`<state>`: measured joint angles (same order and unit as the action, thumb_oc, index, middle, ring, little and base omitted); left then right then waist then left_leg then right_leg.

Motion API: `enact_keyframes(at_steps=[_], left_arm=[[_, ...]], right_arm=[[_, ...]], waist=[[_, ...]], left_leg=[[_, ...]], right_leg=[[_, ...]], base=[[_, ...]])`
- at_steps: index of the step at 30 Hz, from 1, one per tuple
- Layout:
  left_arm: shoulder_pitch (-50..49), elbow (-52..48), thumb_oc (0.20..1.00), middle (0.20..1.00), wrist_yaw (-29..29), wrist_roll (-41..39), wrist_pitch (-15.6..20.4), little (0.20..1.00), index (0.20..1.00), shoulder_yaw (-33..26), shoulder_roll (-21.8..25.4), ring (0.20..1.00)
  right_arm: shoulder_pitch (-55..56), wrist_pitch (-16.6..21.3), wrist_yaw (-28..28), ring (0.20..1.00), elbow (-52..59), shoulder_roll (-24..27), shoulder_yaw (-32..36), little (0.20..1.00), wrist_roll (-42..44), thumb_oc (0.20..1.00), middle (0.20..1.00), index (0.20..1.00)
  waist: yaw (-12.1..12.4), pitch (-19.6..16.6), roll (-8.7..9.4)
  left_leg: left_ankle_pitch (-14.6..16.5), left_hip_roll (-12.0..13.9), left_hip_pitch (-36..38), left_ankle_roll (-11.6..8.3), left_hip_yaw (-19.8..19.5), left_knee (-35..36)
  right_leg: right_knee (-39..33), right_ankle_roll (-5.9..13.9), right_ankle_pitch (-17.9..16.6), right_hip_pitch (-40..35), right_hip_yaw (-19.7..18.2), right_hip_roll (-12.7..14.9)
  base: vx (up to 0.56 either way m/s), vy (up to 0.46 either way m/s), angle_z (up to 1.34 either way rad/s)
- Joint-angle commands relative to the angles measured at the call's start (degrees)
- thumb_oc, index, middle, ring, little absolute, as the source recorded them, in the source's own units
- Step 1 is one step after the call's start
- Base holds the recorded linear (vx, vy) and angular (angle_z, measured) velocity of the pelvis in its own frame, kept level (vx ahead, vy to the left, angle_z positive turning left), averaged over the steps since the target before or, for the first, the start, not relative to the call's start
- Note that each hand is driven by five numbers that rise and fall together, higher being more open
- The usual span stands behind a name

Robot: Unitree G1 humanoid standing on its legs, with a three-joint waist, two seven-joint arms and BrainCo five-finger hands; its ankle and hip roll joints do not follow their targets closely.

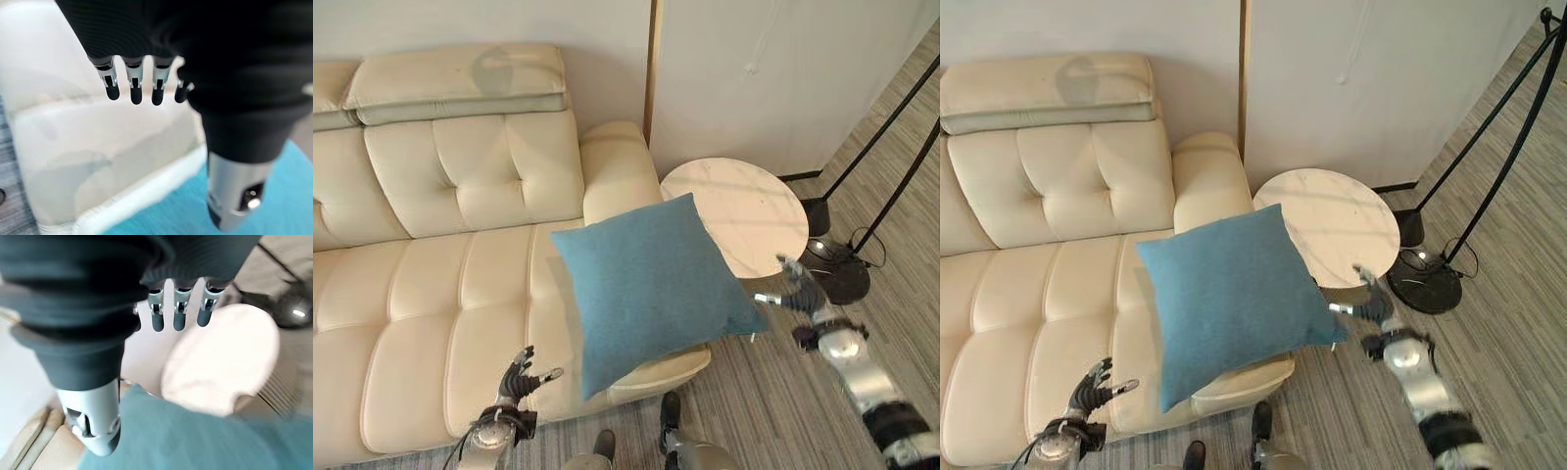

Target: Pick up all the scattered cushions and arrange them neatly on the sofa.

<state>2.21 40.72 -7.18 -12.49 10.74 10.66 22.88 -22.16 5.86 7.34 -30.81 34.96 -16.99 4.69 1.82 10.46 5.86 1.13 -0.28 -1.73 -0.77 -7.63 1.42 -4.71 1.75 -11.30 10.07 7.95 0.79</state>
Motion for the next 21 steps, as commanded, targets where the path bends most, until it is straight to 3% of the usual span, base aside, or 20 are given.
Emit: enact_keyframes(at_steps=[1, 2, 9, 13, 14, 15, 16, 17, 21], left_arm=[[3.59, -0.70, 1.000, 1.000, -2.07, -2.45, 2.95, 1.000, 1.000, 0.92, 2.73, 1.000], [7.82, 1.52, 1.000, 1.000, -2.86, -4.60, 3.06, 1.000, 1.000, 2.80, 1.84, 1.000], [17.91, 5.69, 1.000, 1.000, -4.45, -7.95, 3.28, 1.000, 1.000, 7.45, -0.03, 1.000], [32.11, 9.90, 1.000, 1.000, -7.67, -10.96, 3.04, 1.000, 1.000, 14.49, -7.00, 1.000], [33.61, 10.02, 1.000, 1.000, -7.93, -11.54, 3.14, 1.000, 1.000, 15.18, -8.19, 1.000], [34.96, 8.90, 1.000, 1.000, -8.38, -12.12, 3.47, 1.000, 1.000, 16.15, -9.24, 1.000], [35.72, 7.36, 0.787, 0.787, -8.68, -12.48, 3.94, 0.787, 0.787, 16.80, -10.00, 0.787], [36.05, 5.18, 0.200, 0.200, -8.88, -13.05, 4.48, 0.200, 0.200, 17.28, -10.51, 0.200], [34.48, -3.25, 0.200, 0.200, -9.69, -14.15, 6.38, 0.200, 0.200, 17.08, -10.69, 0.200]], right_arm=[[-2.47, 1.29, 0.83, 1.000, -1.76, -1.31, -2.24, 1.000, 2.42, 1.000, 1.000, 1.000], [-8.37, 0.45, 1.08, 1.000, -8.00, -3.42, -5.37, 1.000, 3.85, 1.000, 1.000, 1.000], [-20.58, -0.98, 2.41, 1.000, -20.24, -7.96, -10.66, 1.000, 4.57, 1.000, 1.000, 1.000], [-25.92, -0.90, 3.60, 1.000, -22.71, -17.05, -14.59, 1.000, 9.42, 1.000, 1.000, 1.000], [-26.09, -0.64, 3.66, 0.570, -21.80, -18.11, -15.17, 0.570, 10.35, 0.570, 0.570, 0.570], [-25.93, -0.18, 3.63, 0.307, -20.33, -19.31, -15.90, 0.307, 11.56, 0.307, 0.307, 0.307], [-25.29, 0.39, 3.60, 0.200, -18.42, -19.79, -16.80, 0.200, 12.43, 0.200, 0.200, 0.200], [-24.44, 0.89, 3.37, 0.200, -15.27, -20.18, -17.62, 0.200, 12.84, 0.200, 0.200, 0.200], [-19.21, 2.73, 2.08, 0.200, -5.09, -20.53, -18.43, 0.200, 13.97, 0.200, 0.200, 0.200]], waist=[[1.23, 0.48, 0.67], [1.49, 1.34, 0.63], [1.91, 3.49, 0.03], [1.75, 6.24, -0.90], [1.50, 6.33, -1.01], [1.39, 6.67, -1.13], [1.05, 6.67, -1.15], [0.79, 6.73, -1.17], [-0.42, 6.20, -1.04]], left_leg=[[1.08, -1.33, -2.05, -1.43, 1.72, -0.39], [-0.08, -0.76, -3.63, -2.05, 0.99, 0.29], [-2.35, -0.29, -6.87, -3.06, 0.05, 1.45], [-4.45, 0.01, -8.94, -3.99, -1.17, 2.40], [-4.75, -0.06, -9.39, -4.04, -1.43, 2.50], [-4.72, 0.03, -9.23, -4.14, -1.51, 2.66], [-4.93, -0.03, -9.56, -4.18, -1.68, 2.72], [-4.90, 0.00, -9.47, -4.23, -1.64, 2.84], [-4.22, 0.02, -8.72, -4.01, -0.83, 2.89]], right_leg=[[6.17, 5.08, 10.11, -0.95, -0.68, 3.35], [6.05, 4.70, 10.17, 0.31, 0.08, 3.03], [6.68, 4.23, 10.17, 3.65, 0.70, 2.39], [7.49, 4.11, 10.41, 5.64, 1.66, 2.26], [7.50, 4.15, 10.36, 5.97, 1.93, 2.40], [7.61, 4.15, 10.54, 5.90, 1.92, 2.34], [7.53, 4.22, 10.47, 6.06, 2.03, 2.48], [7.49, 4.27, 10.51, 6.00, 1.97, 2.49], [7.21, 4.35, 10.55, 5.39, 1.15, 2.42]], base=[[-0.04, -0.151, 0.42], [-0.03, -0.138, 0.29], [-0.04, -0.061, 0.15], [-0.04, -0.055, 0.11], [-0.01, -0.037, 0.15], [-0.01, -0.020, 0.13], [-0.01, -0.017, 0.05], [0.00, 0.000, 0.00], [0.00, 0.012, -0.02]])
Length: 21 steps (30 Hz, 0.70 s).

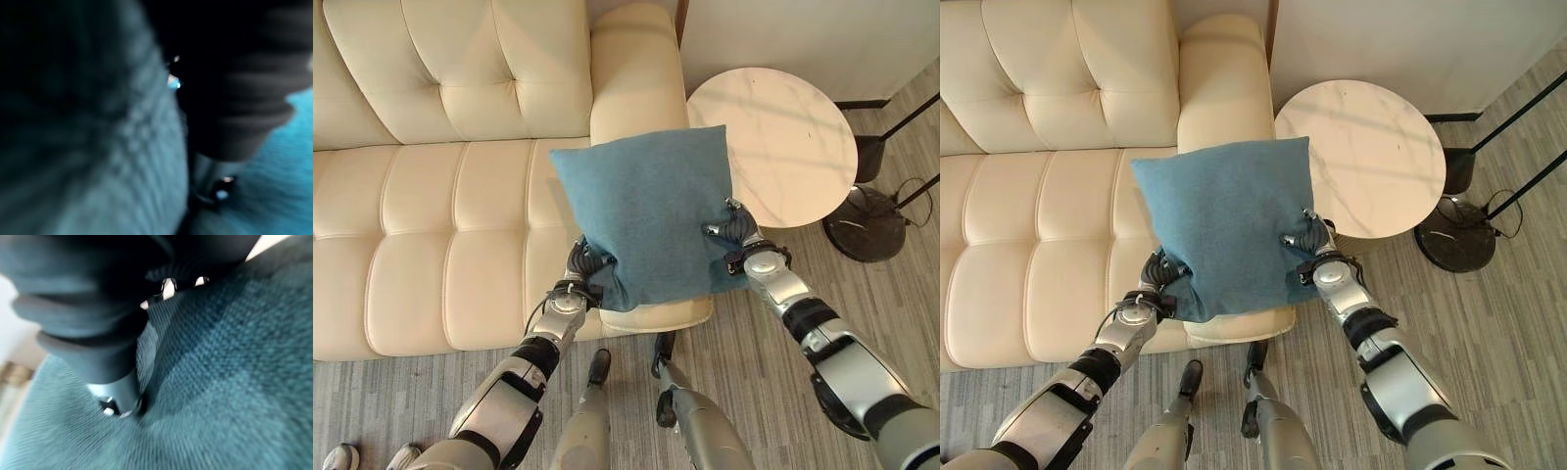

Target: Pick up all the scattered cushions and arrange them neatly on the sofa.

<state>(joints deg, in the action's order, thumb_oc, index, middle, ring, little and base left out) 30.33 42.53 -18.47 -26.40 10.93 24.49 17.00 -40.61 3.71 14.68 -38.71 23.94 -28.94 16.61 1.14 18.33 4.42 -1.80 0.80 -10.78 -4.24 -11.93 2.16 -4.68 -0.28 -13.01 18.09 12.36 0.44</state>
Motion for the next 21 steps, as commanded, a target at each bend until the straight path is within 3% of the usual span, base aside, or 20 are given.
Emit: enact_keyframes(at_steps=[1, 5, 10, 16, 21], left_arm=[[6.27, -5.13, 0.200, 0.200, 1.58, -0.23, 6.16, 0.200, 0.200, 3.26, -4.82, 0.200], [0.24, -16.14, 0.200, 0.200, 1.73, 1.30, 6.72, 0.200, 0.200, 1.37, -3.02, 0.200], [-17.37, -35.16, 0.200, 0.200, 5.29, 4.64, 7.13, 0.200, 0.200, -4.53, 2.22, 0.200], [-28.63, -42.55, 0.200, 0.200, 8.60, 5.33, 6.78, 0.200, 0.200, -7.86, 5.52, 0.200], [-31.32, -46.01, 0.200, 0.200, 8.04, 6.35, 7.70, 0.200, 0.200, -9.64, 7.28, 0.200]], right_arm=[[-0.67, 4.85, -5.25, 0.200, 2.88, -9.49, -6.48, 0.200, 2.04, 0.200, 0.200, 0.200], [9.16, 7.28, -7.88, 0.200, 16.64, -7.49, -3.56, 0.200, 3.44, 0.200, 0.200, 0.200], [26.07, 9.79, -14.76, 0.200, 36.51, -1.65, 1.20, 0.200, 4.71, 0.200, 0.200, 0.200], [33.99, 10.62, -18.86, 0.200, 49.08, -0.01, 2.73, 0.200, 6.42, 0.200, 0.200, 0.200], [30.11, 11.17, -17.92, 0.200, 53.81, -0.55, 0.90, 0.200, 3.05, 0.200, 0.200, 0.200]], waist=[[0.29, -1.70, 0.40], [-1.21, -3.42, 0.46], [-1.95, -6.50, 0.49], [-2.28, -8.52, 0.34], [-1.84, -7.59, -0.02]], left_leg=[[-1.27, -1.05, 0.37, -0.54, 3.50, 2.16], [0.32, -1.09, 2.96, 0.28, 5.40, 1.94], [3.06, -1.50, 6.85, 1.59, 7.24, 0.98], [4.61, -2.06, 9.02, 2.76, 8.55, -0.07], [4.00, -1.94, 8.70, 3.80, 10.83, -0.74]], right_leg=[[7.17, 6.39, 12.26, -2.65, -3.29, 2.75], [6.64, 6.50, 12.24, -4.59, -5.06, 2.43], [5.56, 7.00, 12.21, -8.71, -6.64, 2.69], [5.79, 7.61, 11.93, -10.50, -8.28, 2.95], [11.06, 9.78, 10.34, -7.46, -10.99, 3.08]], base=[[0.00, 0.032, -0.03], [0.04, 0.080, -0.05], [0.07, 0.094, -0.29], [-0.01, 0.127, -0.16], [-0.17, 0.086, -0.29]])
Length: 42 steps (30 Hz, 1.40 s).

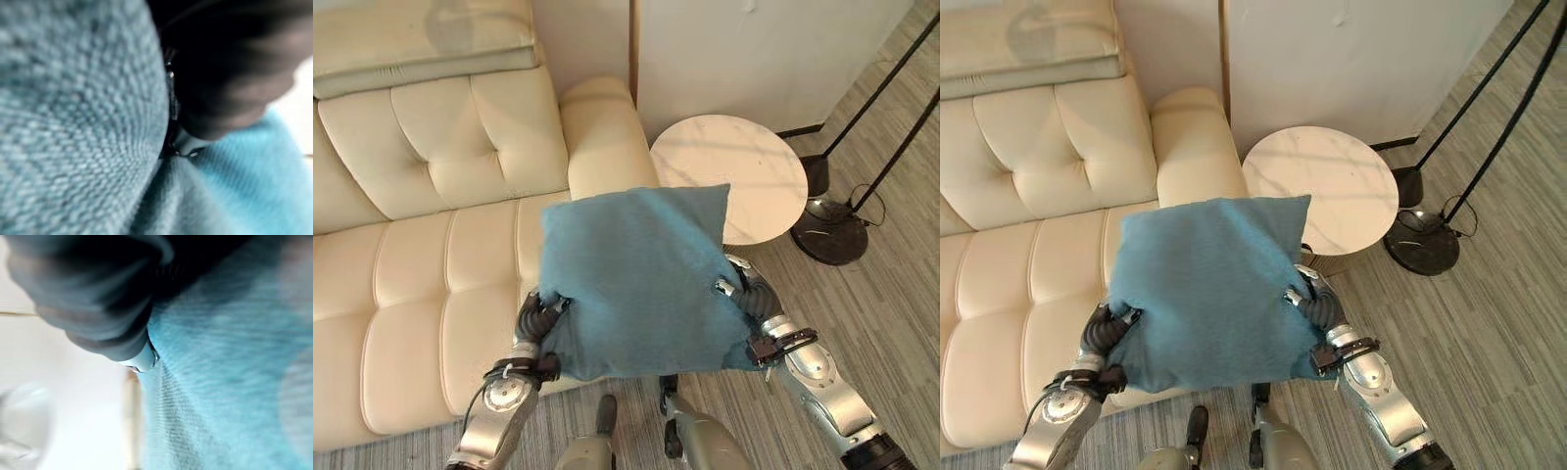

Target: Pick up all the scattered cushions and arrange them neatly on the sofa.

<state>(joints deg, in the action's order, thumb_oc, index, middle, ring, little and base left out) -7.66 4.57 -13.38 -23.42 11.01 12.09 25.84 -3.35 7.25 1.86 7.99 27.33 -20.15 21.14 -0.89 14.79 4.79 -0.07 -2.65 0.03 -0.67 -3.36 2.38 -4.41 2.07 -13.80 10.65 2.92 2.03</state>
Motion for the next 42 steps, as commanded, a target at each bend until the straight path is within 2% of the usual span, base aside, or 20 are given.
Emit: enact_keyframes(at_steps=[1, 2, 4, 5, 6, 9, 12, 13, 14, 15, 17, 19, 22, 24, 27, 29, 30, 34, 38, 42], left_arm=[[7.14, -8.18, 0.200, 0.200, 2.88, 3.18, 7.81, 0.200, 0.200, 2.84, -1.48, 0.200], [7.14, -8.18, 0.200, 0.200, 2.88, 3.17, 7.81, 0.200, 0.200, 2.84, -1.48, 0.200], [10.21, -7.92, 0.200, 0.200, 3.17, 3.31, 7.92, 0.200, 0.200, 3.75, -0.51, 0.200], [10.23, -7.92, 0.200, 0.200, 3.17, 3.30, 7.92, 0.200, 0.200, 3.77, -0.50, 0.200], [10.74, -7.89, 0.200, 0.200, 2.59, 3.58, 7.96, 0.200, 0.200, 3.94, -0.56, 0.200], [11.40, -7.58, 0.200, 0.200, 2.44, 3.74, 7.88, 0.200, 0.200, 3.71, -0.62, 0.200], [12.02, -8.21, 0.200, 0.200, 2.65, 3.00, 7.96, 0.200, 0.200, 4.11, -1.77, 0.200], [12.19, -8.28, 0.200, 0.200, 2.90, 2.87, 7.94, 0.200, 0.200, 4.49, -2.31, 0.200], [12.23, -8.28, 0.200, 0.200, 2.90, 2.87, 7.93, 0.200, 0.200, 4.49, -2.36, 0.200], [12.34, -8.16, 0.200, 0.200, 4.40, 1.97, 8.14, 0.200, 0.200, 5.14, -2.95, 0.200], [12.81, -8.39, 0.200, 0.200, 5.32, 1.22, 8.34, 0.200, 0.200, 5.77, -2.85, 0.200], [13.77, -7.86, 0.200, 0.200, 5.64, 0.78, 8.13, 0.200, 0.200, 6.82, -3.18, 0.200], [14.88, -7.10, 0.200, 0.200, 6.35, -0.17, 7.59, 0.200, 0.200, 8.83, -3.89, 0.200], [15.43, -6.87, 0.200, 0.200, 6.46, 0.22, 6.81, 0.200, 0.200, 9.87, -3.48, 0.200], [14.58, -7.89, 0.200, 0.200, 6.99, 0.95, 6.36, 0.200, 0.200, 9.66, -2.25, 0.200], [14.51, -8.48, 0.200, 0.200, 7.33, 1.32, 6.01, 0.200, 0.200, 9.21, -1.22, 0.200], [14.64, -8.71, 0.200, 0.200, 7.48, 1.53, 6.04, 0.200, 0.200, 9.01, -0.71, 0.200], [14.28, -7.95, 0.200, 0.200, 7.49, 2.05, 5.89, 0.200, 0.200, 8.63, -0.36, 0.200], [14.35, -7.38, 0.200, 0.200, 8.13, 0.99, 6.35, 0.200, 0.200, 8.89, -0.81, 0.200], [15.50, -6.32, 0.200, 0.200, 7.73, 1.05, 6.53, 0.200, 0.200, 9.23, -1.84, 0.200]], right_arm=[[-7.66, 7.92, -4.87, 0.200, 7.74, -3.87, -7.73, 0.200, -1.89, 0.200, 0.200, 0.200], [-7.67, 7.91, -4.87, 0.200, 7.74, -3.87, -7.72, 0.200, -1.89, 0.200, 0.200, 0.200], [-9.42, 8.71, -3.39, 0.200, 8.74, -3.24, -6.22, 0.200, -3.86, 0.200, 0.200, 0.200], [-9.42, 8.73, -3.39, 0.200, 8.71, -3.26, -6.20, 0.200, -3.87, 0.200, 0.200, 0.200], [-9.44, 8.91, -2.65, 0.200, 9.04, -3.43, -5.69, 0.200, -4.40, 0.200, 0.200, 0.200], [-10.04, 8.82, -2.42, 0.200, 7.72, -4.09, -5.94, 0.200, -2.66, 0.200, 0.200, 0.200], [-10.65, 9.12, -1.49, 0.200, 6.55, -3.83, -5.16, 0.200, -1.20, 0.200, 0.200, 0.200], [-10.46, 9.24, -1.25, 0.200, 6.46, -3.23, -4.80, 0.200, -1.42, 0.200, 0.200, 0.200], [-10.49, 9.24, -1.25, 0.200, 6.45, -3.19, -4.79, 0.200, -1.42, 0.200, 0.200, 0.200], [-9.27, 8.96, -1.13, 0.200, 6.27, -2.47, -4.07, 0.200, -1.44, 0.200, 0.200, 0.200], [-7.52, 9.26, -2.12, 0.200, 6.72, -2.30, -3.41, 0.200, 0.55, 0.200, 0.200, 0.200], [-6.29, 9.17, -2.23, 0.200, 6.93, -2.37, -2.72, 0.200, 1.02, 0.200, 0.200, 0.200], [-4.05, 9.22, -2.18, 0.200, 7.60, -2.20, -1.11, 0.200, 1.11, 0.200, 0.200, 0.200], [-3.84, 8.76, -1.77, 0.200, 7.92, -2.59, -1.11, 0.200, 1.34, 0.200, 0.200, 0.200], [-5.62, 8.05, -2.64, 0.200, 7.86, -3.82, -3.40, 0.200, 1.56, 0.200, 0.200, 0.200], [-6.55, 7.61, -3.16, 0.200, 7.56, -4.62, -4.58, 0.200, 1.45, 0.200, 0.200, 0.200], [-7.27, 7.41, -3.43, 0.200, 7.14, -5.38, -5.70, 0.200, 1.36, 0.200, 0.200, 0.200], [-8.41, 7.22, -3.66, 0.200, 5.94, -6.34, -7.44, 0.200, 1.00, 0.200, 0.200, 0.200], [-9.07, 7.29, -3.97, 0.200, 5.91, -5.69, -7.39, 0.200, 1.56, 0.200, 0.200, 0.200], [-8.63, 7.77, -4.23, 0.200, 5.26, -5.49, -6.91, 0.200, 4.10, 0.200, 0.200, 0.200]], waist=[[0.21, -3.79, -0.56], [0.22, -3.80, -0.55], [1.65, -4.95, -1.53], [1.53, -4.95, -1.48], [2.92, -5.52, -1.10], [4.26, -5.49, -0.69], [4.17, -3.35, -2.21], [3.41, -2.65, -2.58], [3.37, -2.77, -2.75], [1.89, -3.34, -2.81], [0.49, -3.86, -2.26], [-0.68, -4.58, -2.04], [-2.92, -6.02, -2.89], [-3.21, -5.48, -2.44], [-1.79, -5.19, -1.31], [-0.97, -5.02, -1.23], [-0.65, -4.35, -1.37], [-0.61, -3.24, -2.23], [-1.67, -2.34, -3.22], [-3.59, -0.87, -2.84]], left_leg=[[1.92, 1.72, -2.69, 0.30, 2.15, -1.47], [1.93, 1.71, -2.70, 0.30, 2.15, -1.48], [-1.80, 1.98, -7.92, -0.68, -2.08, -2.56], [-1.81, 1.89, -7.95, -0.69, -2.20, -2.57], [-3.25, 1.41, -10.00, -1.63, -4.14, -2.75], [-5.82, 0.32, -13.41, -3.13, -6.09, -2.66], [-7.68, -0.16, -18.84, -5.39, -5.17, -5.35], [-6.75, 0.13, -18.99, -5.10, -1.81, -6.59], [-6.87, 0.24, -19.26, -5.13, -1.92, -6.65], [-3.89, 2.24, -17.24, -3.07, 5.23, -7.93], [-0.19, 2.62, -15.28, -2.36, 7.82, -11.07], [1.32, 3.33, -13.25, -2.37, 9.59, -11.40], [1.13, 6.34, -8.73, -2.85, 15.56, -7.24], [1.49, 6.41, -9.03, -3.17, 15.53, -8.43], [3.84, 4.86, -9.74, -1.37, 14.46, -10.24], [5.15, 3.47, -9.93, 0.23, 13.78, -10.72], [5.88, 2.19, -9.66, 1.48, 13.10, -10.92], [7.08, 0.79, -8.10, 2.87, 12.26, -11.20], [7.96, -0.75, -4.97, 2.86, 10.80, -9.71], [10.65, -3.41, -0.61, 2.26, 9.72, -9.51]], right_leg=[[12.66, 7.57, 12.02, 0.32, -2.28, 1.20], [12.70, 7.57, 12.03, 0.35, -2.29, 1.20], [22.98, 5.82, 17.58, -3.37, -5.35, -1.21], [23.11, 5.81, 17.72, -3.34, -5.23, -1.13], [19.63, 4.15, 21.47, -7.07, -5.20, -1.67], [12.56, 2.62, 23.25, -10.07, -4.30, -2.45], [9.37, 1.34, 22.84, -8.70, -3.95, -3.70], [9.27, 1.36, 22.47, -8.32, -2.74, -3.20], [9.17, 1.36, 22.25, -8.14, -2.67, -3.33], [8.77, 1.88, 21.38, -7.34, 0.45, -1.57], [8.15, 2.06, 20.18, -7.06, 3.01, 0.35], [7.05, 2.14, 19.46, -7.27, 5.03, 1.32], [6.28, 2.59, 19.10, -8.00, 8.96, 2.19], [6.26, 2.80, 18.90, -9.17, 10.29, 3.13], [8.75, 3.80, 18.89, -9.03, 8.19, 4.70], [13.11, 4.68, 19.15, -7.10, 6.19, 5.85], [18.88, 5.30, 18.33, -4.60, 5.04, 6.92], [27.09, 5.56, 16.26, 0.01, 3.05, 6.97], [24.37, 4.65, 16.88, 5.28, 2.52, 3.55], [16.39, 5.59, 13.41, 10.52, 9.79, 3.10]], base=[[-0.16, 0.019, -0.25], [-0.25, 0.006, -0.19], [-0.34, -0.100, 0.40], [-0.24, -0.187, 1.03], [-0.07, -0.094, 1.06], [-0.19, -0.178, 0.73], [-0.28, -0.087, 0.91], [-0.21, -0.003, 1.31], [-0.22, 0.028, 1.22], [-0.17, 0.044, 0.85], [-0.17, 0.039, 1.03], [-0.06, 0.057, 1.34], [0.02, 0.108, 0.98], [0.11, 0.186, 0.75], [0.17, 0.313, 0.13], [0.13, 0.355, -0.19], [0.10, 0.306, -0.12], [0.10, 0.191, 0.01], [0.22, 0.113, 0.03], [0.30, 0.048, 0.27]])
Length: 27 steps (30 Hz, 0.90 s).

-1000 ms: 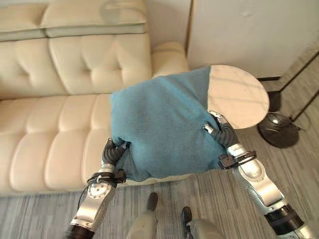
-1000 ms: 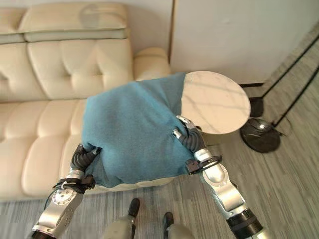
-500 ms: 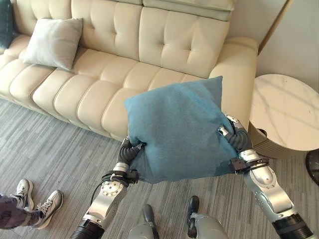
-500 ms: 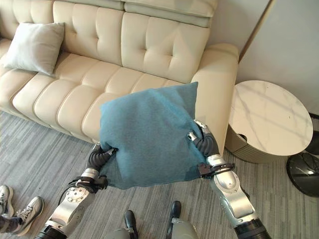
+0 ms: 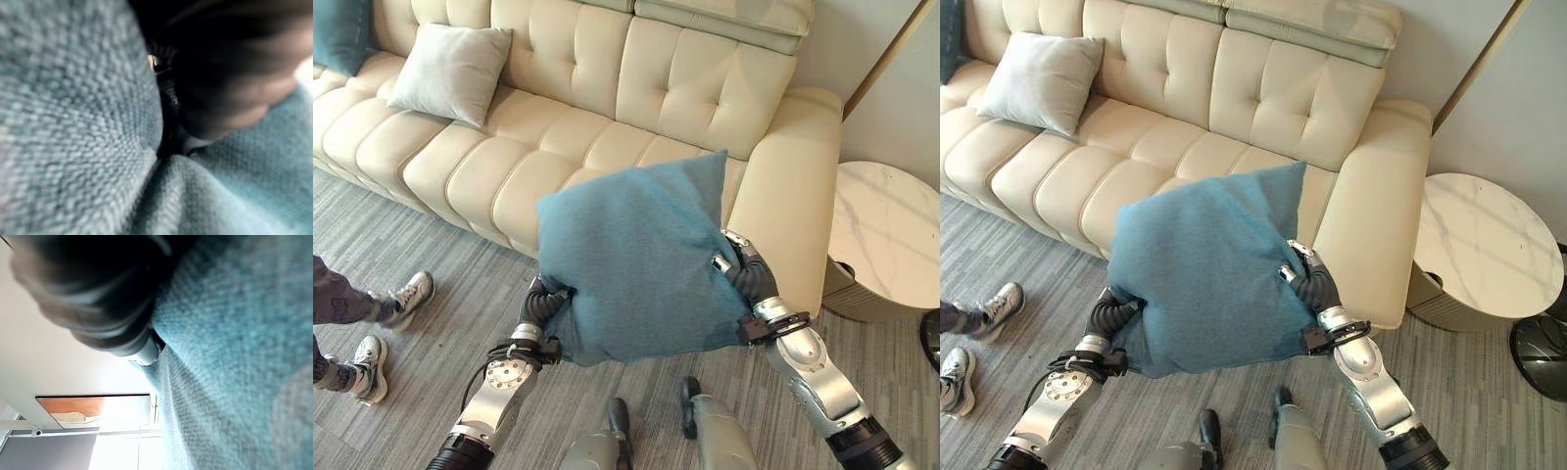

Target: Pick up all the scattered cushions and arrange them neatly on the sofa.

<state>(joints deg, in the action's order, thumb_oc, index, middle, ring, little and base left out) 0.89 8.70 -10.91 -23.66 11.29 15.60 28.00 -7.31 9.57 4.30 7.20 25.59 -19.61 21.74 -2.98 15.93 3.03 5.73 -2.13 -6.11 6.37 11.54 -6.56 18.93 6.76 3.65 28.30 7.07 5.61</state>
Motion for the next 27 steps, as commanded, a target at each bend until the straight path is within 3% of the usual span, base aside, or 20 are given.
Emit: enact_keyframes(at_steps=[1, 3, 4, 6, 7, 8, 9, 10, 11, 12, 13, 16, 17, 20, 22, 23, 27], left_arm=[[6.74, -10.39, 0.200, 0.200, 5.31, 1.40, 6.29, 0.200, 0.200, 5.44, -4.30, 0.200], [5.59, -10.85, 0.200, 0.200, 6.15, 1.45, 6.07, 0.200, 0.200, 5.31, -4.27, 0.200], [4.79, -11.14, 0.200, 0.200, 6.53, 1.64, 5.96, 0.200, 0.200, 5.36, -4.40, 0.200], [4.35, -10.92, 0.200, 0.200, 6.96, 1.44, 5.67, 0.200, 0.200, 6.14, -5.34, 0.200], [4.35, -10.92, 0.200, 0.200, 6.96, 1.44, 5.67, 0.200, 0.200, 6.14, -5.34, 0.200], [4.71, -10.60, 0.200, 0.200, 7.52, 0.94, 5.67, 0.200, 0.200, 6.77, -5.70, 0.200], [4.94, -10.30, 0.200, 0.200, 7.61, 0.89, 5.53, 0.200, 0.200, 6.97, -5.84, 0.200], [4.94, -10.30, 0.200, 0.200, 7.61, 0.89, 5.53, 0.200, 0.200, 6.97, -5.84, 0.200], [5.35, -9.85, 0.200, 0.200, 7.22, 0.83, 5.58, 0.200, 0.200, 6.65, -5.91, 0.200], [5.80, -9.16, 0.200, 0.200, 7.03, 0.71, 5.32, 0.200, 0.200, 6.71, -6.45, 0.200], [5.84, -9.14, 0.200, 0.200, 7.03, 0.71, 5.33, 0.200, 0.200, 6.73, -6.43, 0.200], [5.74, -9.39, 0.200, 0.200, 6.93, 1.35, 5.23, 0.200, 0.200, 6.33, -6.13, 0.200], [5.62, -9.55, 0.200, 0.200, 6.95, 1.42, 5.26, 0.200, 0.200, 6.28, -6.03, 0.200], [5.71, -9.72, 0.200, 0.200, 6.03, 1.30, 5.35, 0.200, 0.200, 6.44, -6.38, 0.200], [5.72, -9.69, 0.200, 0.200, 6.04, 1.29, 5.37, 0.200, 0.200, 6.47, -6.40, 0.200], [5.54, -9.94, 0.200, 0.200, 6.53, 1.14, 5.16, 0.200, 0.200, 6.73, -6.42, 0.200], [5.88, -9.90, 0.200, 0.200, 6.12, 1.61, 5.35, 0.200, 0.200, 6.07, -5.38, 0.200]], right_arm=[[-4.32, 5.46, -7.05, 0.200, 6.01, -3.76, -7.42, 0.200, 3.95, 0.200, 0.200, 0.200], [-2.57, 5.21, -7.57, 0.200, 6.20, -3.25, -7.18, 0.200, 4.00, 0.200, 0.200, 0.200], [-1.50, 5.60, -7.56, 0.200, 6.58, -2.82, -6.66, 0.200, 4.07, 0.200, 0.200, 0.200], [-0.39, 5.47, -7.60, 0.200, 6.43, -2.14, -6.25, 0.200, 3.83, 0.200, 0.200, 0.200], [-0.39, 5.47, -7.60, 0.200, 6.43, -2.14, -6.25, 0.200, 3.83, 0.200, 0.200, 0.200], [0.20, 5.86, -7.04, 0.200, 6.44, -1.04, -5.18, 0.200, 3.23, 0.200, 0.200, 0.200], [0.36, 5.87, -7.09, 0.200, 6.77, -0.50, -4.86, 0.200, 3.37, 0.200, 0.200, 0.200], [0.36, 5.87, -7.09, 0.200, 6.77, -0.50, -4.86, 0.200, 3.37, 0.200, 0.200, 0.200], [0.64, 6.02, -6.72, 0.200, 6.69, 0.53, -3.99, 0.200, 3.41, 0.200, 0.200, 0.200], [1.04, 6.04, -6.42, 0.200, 6.65, 1.11, -3.49, 0.200, 3.27, 0.200, 0.200, 0.200], [1.04, 6.03, -6.41, 0.200, 6.67, 1.09, -3.47, 0.200, 3.27, 0.200, 0.200, 0.200], [1.03, 5.95, -6.12, 0.200, 6.84, 1.57, -2.55, 0.200, 2.60, 0.200, 0.200, 0.200], [1.11, 5.96, -6.13, 0.200, 6.69, 1.39, -2.49, 0.200, 2.54, 0.200, 0.200, 0.200], [2.29, 6.18, -5.04, 0.200, 5.28, 0.37, -0.87, 0.200, 1.27, 0.200, 0.200, 0.200], [2.34, 6.16, -5.04, 0.200, 5.32, 0.40, -0.84, 0.200, 1.28, 0.200, 0.200, 0.200], [2.58, 5.75, -5.15, 0.200, 5.58, -0.11, -0.68, 0.200, 0.64, 0.200, 0.200, 0.200], [-0.11, 5.05, -5.17, 0.200, 3.86, -2.03, -2.34, 0.200, -0.21, 0.200, 0.200, 0.200]], waist=[[-1.66, -2.25, -0.89], [-1.92, -2.89, -0.87], [-1.97, -3.37, -0.85], [-2.66, -4.24, -1.74], [-2.66, -4.24, -1.74], [-3.64, -4.78, -1.91], [-3.98, -4.88, -2.12], [-3.98, -4.89, -2.14], [-4.14, -5.23, -1.70], [-4.22, -5.47, -1.05], [-4.24, -5.60, -0.84], [-3.63, -6.33, 0.58], [-3.31, -6.38, 0.77], [-2.21, -6.19, 0.58], [-2.05, -6.10, 0.61], [-2.50, -6.45, -0.10], [-2.09, -6.40, -0.08]], left_leg=[[5.52, -4.42, 6.59, -5.02, -5.23, -0.36], [6.46, -4.88, 7.65, -5.30, -5.34, -0.82], [7.49, -5.16, 8.48, -5.45, -5.43, -1.60], [5.86, -4.70, 8.49, -7.36, -6.16, -4.44], [5.87, -4.70, 8.48, -7.36, -6.17, -4.45], [3.34, -2.31, 7.38, -10.31, -3.51, -10.09], [1.33, -1.18, 6.25, -11.72, -2.63, -13.97], [1.34, -1.17, 6.24, -11.72, -2.63, -13.99], [-1.51, 0.33, 3.78, -13.45, -1.81, -20.62], [0.57, 2.42, 1.78, -12.02, -0.41, -20.17], [0.24, 2.16, 1.66, -11.92, -0.35, -19.92], [4.52, 3.97, -0.61, -9.84, -1.98, -12.33], [4.10, 4.45, -1.20, -9.81, -3.10, -10.09], [-1.54, 6.25, -3.36, -11.09, -9.37, -2.67], [-1.59, 6.25, -3.10, -11.08, -9.21, -2.47], [-1.01, 5.47, -1.43, -10.45, -8.67, -1.27], [0.18, 3.39, -0.37, -8.33, -6.23, -1.81]], right_leg=[[-8.73, 1.00, -4.65, -6.88, 8.10, -0.57], [-10.73, 0.62, -4.42, -8.18, 11.67, -0.50], [-11.44, -0.05, -4.21, -9.69, 11.65, -0.44], [-11.64, -1.27, -4.61, -11.11, 9.37, -1.44], [-11.65, -1.27, -4.61, -11.11, 9.37, -1.44], [-13.28, -2.05, -4.96, -13.88, 10.75, -1.06], [-13.87, -2.64, -4.84, -14.93, 10.26, -1.84], [-13.88, -2.64, -4.84, -14.93, 10.26, -1.85], [-15.38, -3.54, -3.86, -17.19, 8.82, -2.83], [-16.14, -3.56, -2.95, -18.61, 7.00, -2.87], [-16.22, -3.52, -3.13, -18.43, 6.95, -2.63], [-17.12, -2.08, -2.65, -19.92, 2.95, -1.73], [-17.09, -1.89, -2.53, -20.24, 2.15, -1.60], [-15.18, -1.55, -1.40, -21.76, -1.86, -1.63], [-15.09, -1.55, -1.35, -21.82, -2.01, -1.63], [-14.07, -1.06, -1.21, -22.05, -3.47, -1.26], [-11.99, 0.37, -2.19, -20.45, -7.18, -0.03]], base=[[0.34, -0.005, 0.51], [0.34, -0.028, 0.32], [0.36, -0.032, 0.18], [0.26, -0.015, 0.21], [0.26, -0.054, 0.58], [0.26, -0.064, 0.59], [0.26, -0.064, 0.61], [0.22, -0.045, 0.14], [0.26, 0.007, -0.08], [0.25, 0.008, -0.32], [0.17, 0.093, -0.51], [0.16, 0.132, -0.73], [0.19, 0.152, -1.09], [0.22, 0.204, -1.34], [0.14, 0.205, -0.91], [0.16, 0.314, -0.54], [0.11, 0.314, -0.53]])
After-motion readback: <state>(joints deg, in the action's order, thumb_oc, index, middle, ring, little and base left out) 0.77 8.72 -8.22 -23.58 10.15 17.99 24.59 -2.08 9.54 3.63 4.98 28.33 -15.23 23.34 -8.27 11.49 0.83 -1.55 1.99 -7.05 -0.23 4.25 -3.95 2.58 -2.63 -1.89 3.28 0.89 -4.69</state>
